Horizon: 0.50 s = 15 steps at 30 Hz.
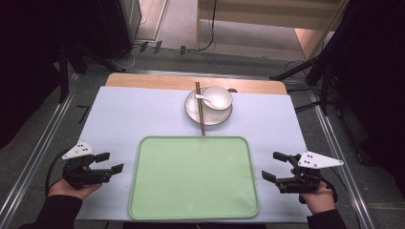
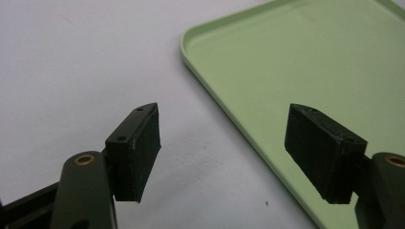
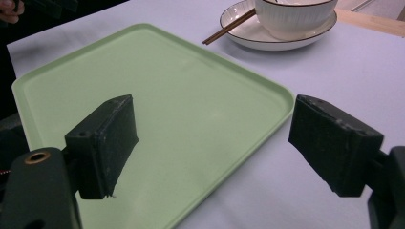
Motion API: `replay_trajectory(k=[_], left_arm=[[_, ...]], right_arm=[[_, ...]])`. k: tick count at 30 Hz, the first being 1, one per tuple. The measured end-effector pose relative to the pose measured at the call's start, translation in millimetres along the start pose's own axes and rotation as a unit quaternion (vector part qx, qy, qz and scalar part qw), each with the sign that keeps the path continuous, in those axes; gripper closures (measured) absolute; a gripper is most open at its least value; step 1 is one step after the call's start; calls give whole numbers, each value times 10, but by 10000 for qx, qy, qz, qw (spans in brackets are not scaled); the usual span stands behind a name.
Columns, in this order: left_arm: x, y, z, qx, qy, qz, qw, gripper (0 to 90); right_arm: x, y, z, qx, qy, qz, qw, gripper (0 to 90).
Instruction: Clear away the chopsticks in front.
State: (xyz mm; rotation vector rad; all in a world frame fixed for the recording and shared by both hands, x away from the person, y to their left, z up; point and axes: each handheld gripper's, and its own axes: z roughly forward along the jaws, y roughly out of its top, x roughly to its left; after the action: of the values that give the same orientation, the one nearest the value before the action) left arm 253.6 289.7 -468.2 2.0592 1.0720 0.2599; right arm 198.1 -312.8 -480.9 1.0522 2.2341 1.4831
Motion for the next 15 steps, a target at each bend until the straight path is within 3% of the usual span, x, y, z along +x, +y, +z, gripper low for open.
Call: replay_trajectory(k=[5, 15], left_arm=[[7, -1, -5, -29, 4, -6, 10000, 292], [-25, -14, 0, -112, -73, 53, 9999, 387]], right_arm=[[-1, -1, 1, 1, 0, 1, 10000, 171], [-2, -2, 0, -1, 12, 2, 10000, 172]])
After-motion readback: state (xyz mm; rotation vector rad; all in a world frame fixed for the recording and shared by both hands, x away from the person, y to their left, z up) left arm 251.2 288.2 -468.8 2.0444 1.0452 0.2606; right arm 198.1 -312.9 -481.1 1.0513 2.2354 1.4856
